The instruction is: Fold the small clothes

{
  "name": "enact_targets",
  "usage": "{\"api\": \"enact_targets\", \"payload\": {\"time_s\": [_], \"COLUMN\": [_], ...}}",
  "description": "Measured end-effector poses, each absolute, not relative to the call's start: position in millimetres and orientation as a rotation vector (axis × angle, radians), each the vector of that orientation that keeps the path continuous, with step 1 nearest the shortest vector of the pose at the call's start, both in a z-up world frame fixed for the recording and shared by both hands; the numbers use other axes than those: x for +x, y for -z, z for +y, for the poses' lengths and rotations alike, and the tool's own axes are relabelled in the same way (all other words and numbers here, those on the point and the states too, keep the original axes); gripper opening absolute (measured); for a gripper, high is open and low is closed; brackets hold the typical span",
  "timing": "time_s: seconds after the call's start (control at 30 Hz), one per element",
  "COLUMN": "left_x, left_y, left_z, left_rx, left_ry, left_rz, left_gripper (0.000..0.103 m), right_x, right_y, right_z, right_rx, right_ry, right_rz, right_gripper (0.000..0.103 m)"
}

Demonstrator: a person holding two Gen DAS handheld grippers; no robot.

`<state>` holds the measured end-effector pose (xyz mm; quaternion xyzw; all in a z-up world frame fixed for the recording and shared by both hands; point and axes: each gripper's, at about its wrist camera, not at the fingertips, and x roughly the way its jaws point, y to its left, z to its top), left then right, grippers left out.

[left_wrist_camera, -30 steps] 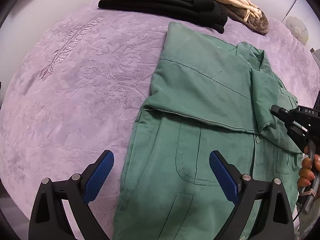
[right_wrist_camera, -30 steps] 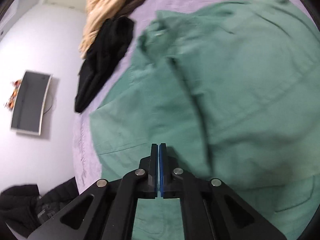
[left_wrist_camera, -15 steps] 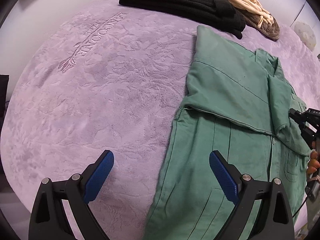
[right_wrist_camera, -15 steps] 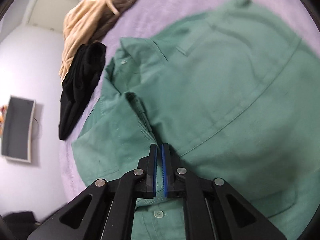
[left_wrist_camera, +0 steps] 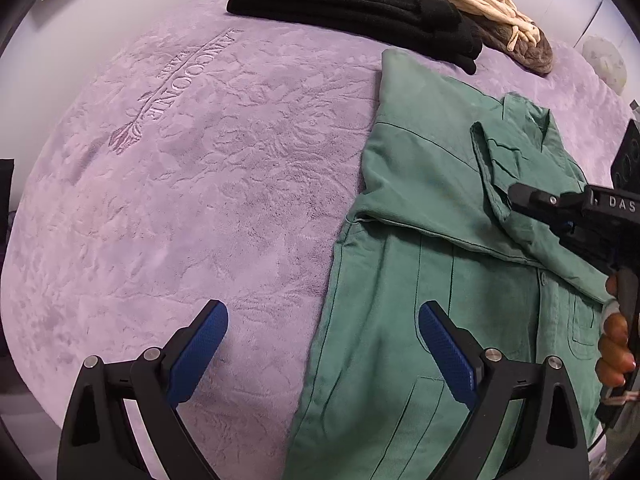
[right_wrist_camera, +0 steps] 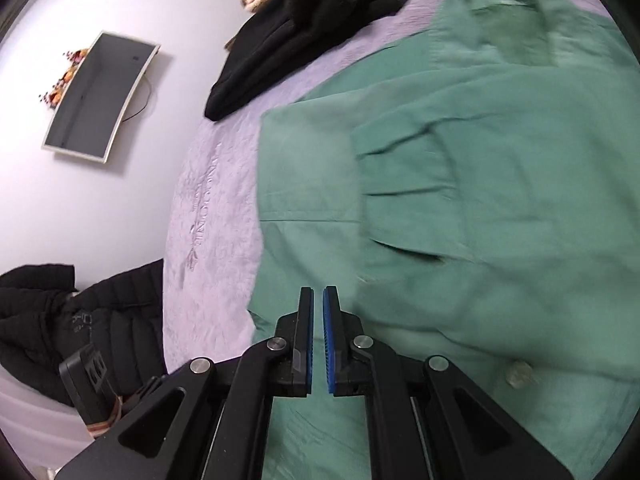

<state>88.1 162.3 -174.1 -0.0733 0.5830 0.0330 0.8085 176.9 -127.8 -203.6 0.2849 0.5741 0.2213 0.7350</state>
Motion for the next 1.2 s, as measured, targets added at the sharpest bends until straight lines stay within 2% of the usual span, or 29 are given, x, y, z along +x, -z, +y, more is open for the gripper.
{"api": "enact_targets", "payload": {"time_s": [0.03, 0.07, 0.1, 0.13, 0.37, 0.6, 0.83, 1.0, 1.07, 1.1, 1.13, 1.2], "left_x": [89.2, 90.5, 91.6, 92.7, 107.5, 152.8, 186.9, 197.2, 200.3, 201.7, 203.5, 206.1], "left_y": [174.0, 174.4, 175.0, 176.0, 179.0, 172.0, 199.0, 210.8, 216.5, 219.9, 222.9, 226.5], "left_z": [160.4, 157.8, 155.0, 151.3, 106.6, 39.6, -10.9, -13.6, -15.8, -17.1, -18.4, -19.9], "left_rx": [-0.155, -0.154, -0.151, -0.148, -0.121, -0.065, -0.006, 0.014, 0.035, 0.042, 0.053, 0.064], "left_ry": [-0.067, -0.061, -0.057, -0.051, 0.025, 0.125, 0.122, 0.075, 0.066, 0.064, 0.061, 0.061], "left_rz": [1.247, 1.249, 1.251, 1.254, 1.257, 1.186, 1.206, 1.217, 1.220, 1.221, 1.221, 1.219], "left_gripper": [0.097, 0.097, 0.097, 0.097, 0.097, 0.097, 0.097, 0.097, 0.097, 0.097, 0.097, 0.097], "right_x": [169.0, 159.8, 149.6, 139.9, 74.5, 63.8, 61.2, 66.8, 60.1, 56.7, 54.2, 51.7], "right_y": [203.4, 203.8, 203.3, 203.3, 228.6, 240.0, 247.5, 242.7, 257.1, 264.9, 268.8, 267.4], "right_z": [-145.4, -162.7, -186.2, -211.9, -370.2, -403.0, -417.0, -442.0, -452.7, -455.6, -456.0, -454.4], "right_rx": [0.637, 0.649, 0.669, 0.695, 1.043, 1.182, 1.227, 1.247, 1.298, 1.317, 1.320, 1.318], "right_ry": [-0.441, -0.399, -0.341, -0.281, 0.092, 0.120, 0.056, 0.072, 0.096, 0.101, 0.107, 0.116], "right_rz": [1.253, 1.242, 1.220, 1.195, 1.077, 1.035, 1.002, 0.903, 0.909, 0.914, 0.918, 0.918], "right_gripper": [0.024, 0.053, 0.065, 0.069, 0.069, 0.069, 0.068, 0.059, 0.041, 0.038, 0.027, 0.027]}}
